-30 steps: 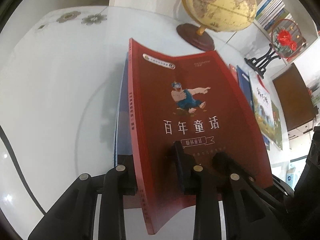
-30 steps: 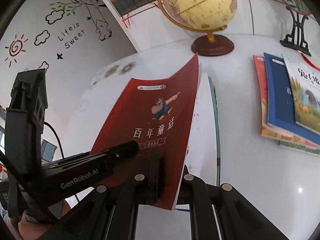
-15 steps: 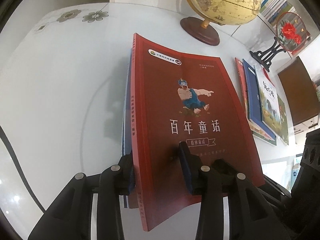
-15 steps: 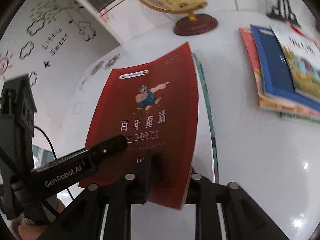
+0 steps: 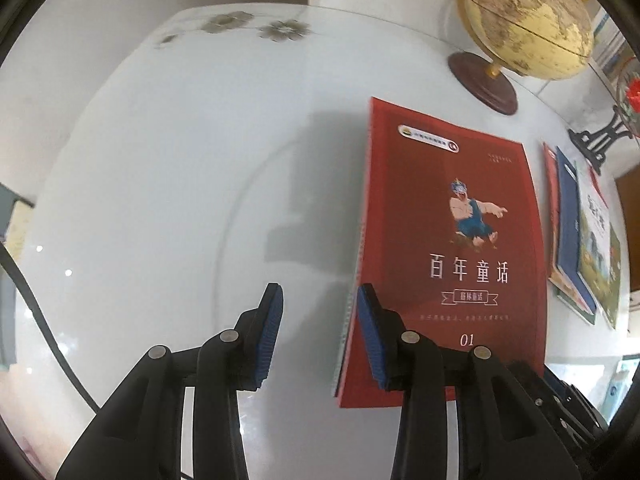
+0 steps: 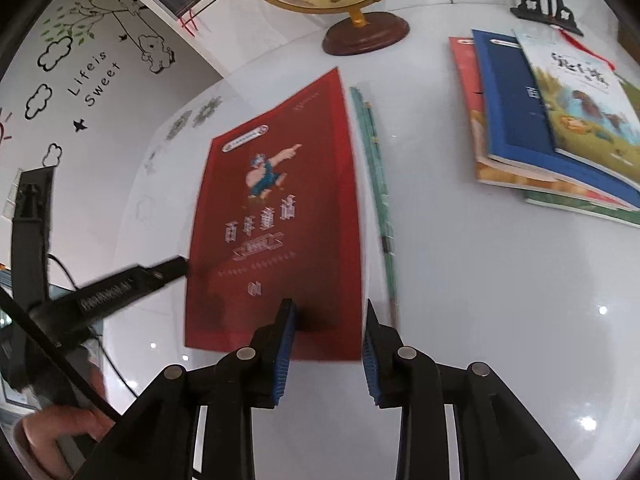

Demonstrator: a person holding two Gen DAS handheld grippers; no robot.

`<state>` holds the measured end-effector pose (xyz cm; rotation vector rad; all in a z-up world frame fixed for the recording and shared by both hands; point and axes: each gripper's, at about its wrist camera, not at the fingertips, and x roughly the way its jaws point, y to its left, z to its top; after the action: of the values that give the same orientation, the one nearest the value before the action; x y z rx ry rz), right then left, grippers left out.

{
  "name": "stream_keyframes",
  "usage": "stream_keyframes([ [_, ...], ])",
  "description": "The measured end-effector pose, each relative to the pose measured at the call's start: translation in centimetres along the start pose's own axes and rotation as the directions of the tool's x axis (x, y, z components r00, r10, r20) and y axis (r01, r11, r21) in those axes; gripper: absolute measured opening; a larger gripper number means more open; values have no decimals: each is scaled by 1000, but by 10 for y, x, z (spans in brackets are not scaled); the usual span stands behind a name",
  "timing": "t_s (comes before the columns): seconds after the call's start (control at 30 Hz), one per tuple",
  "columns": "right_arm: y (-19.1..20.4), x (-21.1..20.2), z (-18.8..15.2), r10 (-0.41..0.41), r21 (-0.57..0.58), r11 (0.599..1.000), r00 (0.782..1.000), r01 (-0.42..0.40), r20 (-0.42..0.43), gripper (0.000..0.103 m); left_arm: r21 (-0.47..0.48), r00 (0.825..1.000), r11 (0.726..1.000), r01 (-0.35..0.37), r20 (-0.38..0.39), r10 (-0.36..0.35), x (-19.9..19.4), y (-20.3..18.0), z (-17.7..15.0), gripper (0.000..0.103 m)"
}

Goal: Organize books

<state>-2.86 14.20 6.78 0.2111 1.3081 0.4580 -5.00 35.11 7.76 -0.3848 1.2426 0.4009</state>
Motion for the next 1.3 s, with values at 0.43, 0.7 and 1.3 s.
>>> stream_keyframes([
  [0.43,-71,-56,8,-52,16,999,994,50,92,41,81,992,996,28,121,-38,-38,-102,-22,36],
  [0.7,-148,-102,25,-55,117,992,984,35,168,44,159,979,985,67,180,-95,-54,-196,-34,36],
  [1.3,-249,-211,33,-17,-110,991,883,77,469,54,276,921,957,86,344,-182,-85,-350,-70,36],
])
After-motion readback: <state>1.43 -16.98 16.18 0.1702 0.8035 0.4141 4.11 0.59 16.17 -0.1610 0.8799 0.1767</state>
